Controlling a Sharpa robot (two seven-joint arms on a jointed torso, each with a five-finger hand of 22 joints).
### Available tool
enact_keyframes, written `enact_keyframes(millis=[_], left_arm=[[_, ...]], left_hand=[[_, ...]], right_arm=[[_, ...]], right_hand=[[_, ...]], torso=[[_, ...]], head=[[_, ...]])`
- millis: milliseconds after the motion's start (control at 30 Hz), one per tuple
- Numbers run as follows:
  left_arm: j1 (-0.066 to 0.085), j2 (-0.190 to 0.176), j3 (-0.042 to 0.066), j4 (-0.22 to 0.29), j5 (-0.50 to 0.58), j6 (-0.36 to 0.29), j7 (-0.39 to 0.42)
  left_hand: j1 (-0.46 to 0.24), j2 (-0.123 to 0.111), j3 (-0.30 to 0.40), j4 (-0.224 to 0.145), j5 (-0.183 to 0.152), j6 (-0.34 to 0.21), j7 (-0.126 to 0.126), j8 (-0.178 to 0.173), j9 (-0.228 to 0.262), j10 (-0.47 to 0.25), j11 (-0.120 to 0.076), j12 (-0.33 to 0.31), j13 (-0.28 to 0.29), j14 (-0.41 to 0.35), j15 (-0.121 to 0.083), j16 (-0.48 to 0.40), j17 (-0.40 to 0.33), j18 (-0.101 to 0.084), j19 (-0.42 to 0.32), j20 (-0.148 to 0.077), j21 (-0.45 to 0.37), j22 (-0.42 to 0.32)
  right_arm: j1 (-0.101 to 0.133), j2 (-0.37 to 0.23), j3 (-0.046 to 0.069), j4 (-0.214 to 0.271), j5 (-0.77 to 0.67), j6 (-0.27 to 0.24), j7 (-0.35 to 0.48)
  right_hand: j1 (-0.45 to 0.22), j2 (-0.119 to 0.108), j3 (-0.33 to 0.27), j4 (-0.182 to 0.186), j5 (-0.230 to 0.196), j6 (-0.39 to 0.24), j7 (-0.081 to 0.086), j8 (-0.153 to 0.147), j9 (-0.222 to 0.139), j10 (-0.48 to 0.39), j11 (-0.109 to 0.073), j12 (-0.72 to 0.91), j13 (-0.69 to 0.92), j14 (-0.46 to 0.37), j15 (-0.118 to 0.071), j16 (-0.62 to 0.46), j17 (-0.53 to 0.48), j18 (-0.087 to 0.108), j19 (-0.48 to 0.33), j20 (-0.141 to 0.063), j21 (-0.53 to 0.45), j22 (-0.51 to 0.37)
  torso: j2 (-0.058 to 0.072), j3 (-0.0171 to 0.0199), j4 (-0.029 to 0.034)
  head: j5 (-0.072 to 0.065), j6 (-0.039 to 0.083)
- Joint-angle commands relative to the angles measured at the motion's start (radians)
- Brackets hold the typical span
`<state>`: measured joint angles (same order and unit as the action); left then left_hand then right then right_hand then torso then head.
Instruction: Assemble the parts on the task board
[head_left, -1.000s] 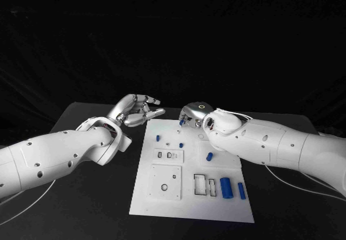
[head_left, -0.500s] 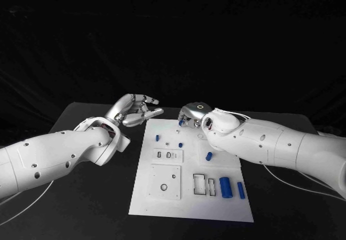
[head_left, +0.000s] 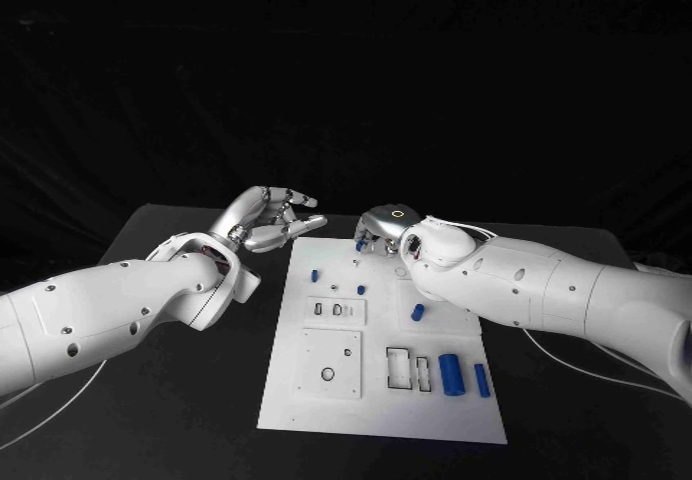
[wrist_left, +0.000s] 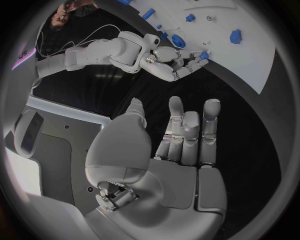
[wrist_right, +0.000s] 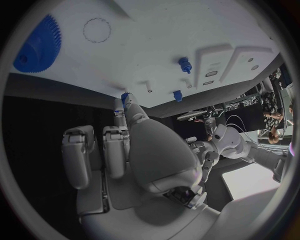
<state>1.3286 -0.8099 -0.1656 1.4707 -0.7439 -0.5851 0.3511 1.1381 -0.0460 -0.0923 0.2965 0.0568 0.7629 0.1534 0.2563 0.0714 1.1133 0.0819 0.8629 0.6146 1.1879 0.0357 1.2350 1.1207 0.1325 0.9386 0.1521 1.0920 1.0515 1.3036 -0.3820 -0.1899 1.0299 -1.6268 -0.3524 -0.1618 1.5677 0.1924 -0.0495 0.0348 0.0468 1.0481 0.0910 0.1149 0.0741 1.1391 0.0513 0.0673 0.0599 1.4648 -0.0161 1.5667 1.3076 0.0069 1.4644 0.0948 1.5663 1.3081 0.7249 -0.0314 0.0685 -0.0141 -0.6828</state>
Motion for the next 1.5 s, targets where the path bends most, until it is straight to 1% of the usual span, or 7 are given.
enact_keyframes(millis=[33, 433, 633, 800, 1200, 1367, 1500], left_arm=[[0.003, 0.000, 0.001, 0.004, -0.003, 0.002, 0.006], [0.005, 0.005, 0.001, 0.000, -0.003, 0.001, 0.004], [0.005, 0.008, 0.001, -0.005, -0.003, 0.001, 0.004], [0.005, 0.017, 0.001, -0.020, -0.003, 0.003, 0.006], [0.003, 0.069, -0.010, -0.083, -0.003, 0.012, 0.017], [0.002, 0.077, -0.020, -0.096, -0.003, 0.016, 0.019], [0.001, 0.080, -0.024, -0.103, -0.003, 0.018, 0.020]], left_hand=[[0.004, 0.008, 0.003, -0.004, -0.006, 0.010, 0.000, -0.005, -0.001, 0.002, -0.001, -0.006, -0.002, -0.007, -0.001, -0.004, 0.000, 0.006, -0.007, 0.000, -0.004, 0.000], [0.004, 0.008, 0.003, -0.004, -0.006, 0.010, 0.000, -0.005, -0.001, 0.002, -0.001, -0.006, -0.002, -0.007, -0.001, -0.004, 0.000, 0.006, -0.007, 0.000, -0.004, 0.000], [0.007, 0.011, 0.003, -0.005, -0.006, 0.010, 0.000, -0.007, -0.001, 0.002, -0.001, -0.007, -0.002, -0.006, -0.001, -0.003, 0.001, 0.006, -0.006, 0.000, -0.005, 0.001], [0.007, 0.011, 0.003, -0.005, -0.006, 0.010, 0.000, -0.007, -0.001, 0.002, -0.001, -0.007, -0.002, -0.006, -0.001, -0.003, 0.001, 0.006, -0.006, 0.000, -0.005, 0.001], [0.010, 0.014, 0.003, -0.005, -0.006, 0.010, 0.001, -0.010, -0.001, 0.003, -0.001, -0.008, -0.002, -0.006, -0.001, -0.003, 0.001, 0.007, -0.008, 0.000, -0.008, 0.000], [0.010, 0.015, 0.003, -0.005, -0.006, 0.010, 0.001, -0.011, -0.001, 0.003, -0.001, -0.008, -0.002, -0.006, -0.001, -0.003, 0.001, 0.007, -0.009, 0.000, -0.009, -0.001], [0.011, 0.016, 0.003, -0.005, -0.006, 0.010, 0.001, -0.011, -0.001, 0.003, -0.001, -0.008, -0.003, -0.007, -0.001, -0.004, 0.001, 0.007, -0.010, 0.000, -0.010, -0.002]], right_arm=[[0.000, 0.002, 0.000, -0.005, -0.012, 0.018, -0.004], [-0.001, 0.002, 0.000, 0.004, -0.005, 0.033, -0.016], [-0.001, -0.003, 0.000, 0.011, -0.003, 0.003, -0.040], [-0.001, -0.027, 0.000, 0.041, 0.045, -0.081, -0.053], [0.061, -0.260, -0.001, 0.300, 0.507, -0.155, 0.012], [0.075, -0.340, -0.002, 0.359, 0.642, -0.115, 0.062], [0.077, -0.376, -0.003, 0.372, 0.675, -0.072, 0.084]], right_hand=[[-0.003, 0.000, 0.003, 0.004, 0.003, 0.005, 0.000, 0.003, -0.001, -0.007, -0.001, -0.007, -0.001, 0.106, 0.001, 0.004, 0.263, -0.007, 0.106, 0.003, 0.004, 0.263], [-0.017, -0.027, -0.001, 0.019, 0.002, -0.045, -0.001, -0.037, -0.011, -0.067, 0.008, -0.010, -0.002, 0.106, 0.008, 0.004, 0.263, -0.007, 0.106, 0.003, 0.004, 0.263], [-0.074, -0.092, -0.043, 0.046, 0.000, -0.288, -0.001, -0.060, -0.015, -0.203, 0.048, -0.007, 0.001, 0.106, 0.046, 0.004, 0.263, -0.007, 0.106, 0.027, 0.004, 0.263], [-0.139, -0.131, -0.074, 0.076, 0.000, -0.475, 0.020, -0.066, -0.023, -0.256, 0.064, -0.006, 0.003, 0.106, 0.043, 0.004, 0.263, -0.007, 0.106, 0.039, 0.004, 0.263], [-0.186, -0.094, -0.064, 0.125, 0.001, -0.355, 0.075, -0.041, -0.004, -0.126, 0.069, 0.056, 0.026, 0.104, 0.062, 0.002, 0.256, -0.007, 0.106, 0.056, 0.004, 0.263], [-0.206, -0.091, -0.077, 0.145, 0.002, -0.343, 0.068, -0.046, -0.004, -0.059, 0.059, 0.122, 0.060, -0.006, 0.057, -0.090, -0.024, 0.036, -0.039, 0.056, -0.073, 0.120], [-0.208, -0.091, -0.090, 0.155, 0.005, -0.376, 0.032, -0.054, -0.008, -0.089, 0.054, 0.217, 0.132, -0.083, 0.050, -0.144, -0.139, 0.053, -0.125, 0.057, -0.132, 0.049]], torso=[[0.000, -0.0006, 0.0003], [-0.002, 0.0001, -0.0013], [-0.002, 0.0007, -0.0003], [-0.006, 0.0017, -0.0036], [-0.027, 0.0032, -0.0150], [-0.032, 0.0046, -0.0240], [-0.032, 0.0060, -0.0264]], head=[[0.002, -0.001], [0.002, -0.003], [-0.001, 0.001], [0.002, 0.006], [-0.012, 0.010], [-0.017, 0.003], [-0.017, 0.001]])
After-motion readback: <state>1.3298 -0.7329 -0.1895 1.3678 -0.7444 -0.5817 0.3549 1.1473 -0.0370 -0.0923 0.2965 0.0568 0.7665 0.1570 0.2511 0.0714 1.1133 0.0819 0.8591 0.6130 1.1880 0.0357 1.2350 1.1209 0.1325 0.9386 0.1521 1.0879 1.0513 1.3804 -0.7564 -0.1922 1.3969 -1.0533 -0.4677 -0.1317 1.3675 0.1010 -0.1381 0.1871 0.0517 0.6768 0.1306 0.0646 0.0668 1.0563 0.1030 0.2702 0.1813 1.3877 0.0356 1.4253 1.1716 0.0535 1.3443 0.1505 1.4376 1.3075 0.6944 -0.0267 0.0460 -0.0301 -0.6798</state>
